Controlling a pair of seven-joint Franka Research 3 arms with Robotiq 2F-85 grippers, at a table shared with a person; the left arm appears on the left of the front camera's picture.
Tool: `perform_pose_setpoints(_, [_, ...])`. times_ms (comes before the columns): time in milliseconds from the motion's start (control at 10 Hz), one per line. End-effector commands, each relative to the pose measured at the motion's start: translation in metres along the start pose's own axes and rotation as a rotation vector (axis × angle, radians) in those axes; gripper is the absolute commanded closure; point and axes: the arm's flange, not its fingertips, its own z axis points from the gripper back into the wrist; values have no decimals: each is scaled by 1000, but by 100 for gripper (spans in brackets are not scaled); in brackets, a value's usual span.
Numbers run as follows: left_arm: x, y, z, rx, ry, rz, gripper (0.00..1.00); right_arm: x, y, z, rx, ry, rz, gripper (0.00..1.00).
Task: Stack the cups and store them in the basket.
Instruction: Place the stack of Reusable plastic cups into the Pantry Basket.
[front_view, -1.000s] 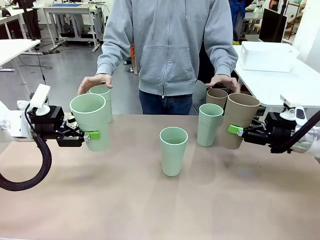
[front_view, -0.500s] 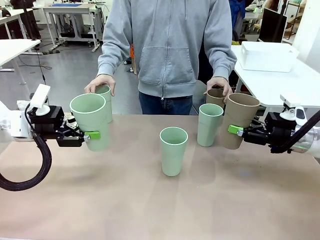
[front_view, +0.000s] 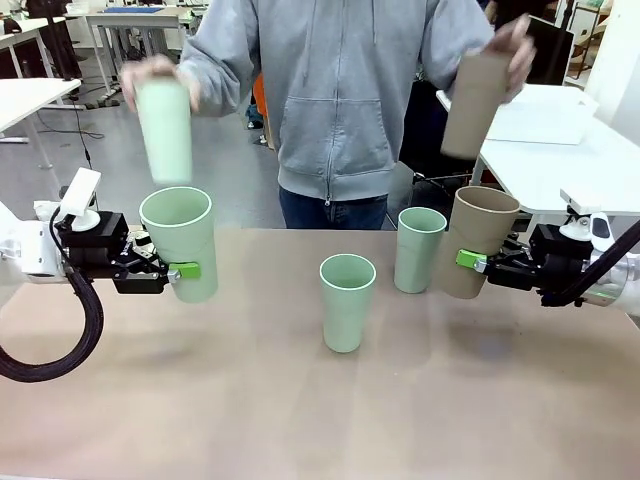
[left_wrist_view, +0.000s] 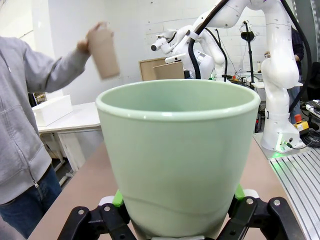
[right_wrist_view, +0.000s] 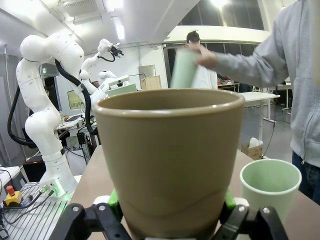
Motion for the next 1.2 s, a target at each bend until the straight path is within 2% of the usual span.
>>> perform_pose_setpoints(0, [2, 0, -1, 1, -2, -5, 15, 2, 0, -1, 2, -3, 9, 16])
perform_pose_setpoints(1100, [2, 0, -1, 1, -2, -5, 15, 2, 0, -1, 2, -3, 9, 16])
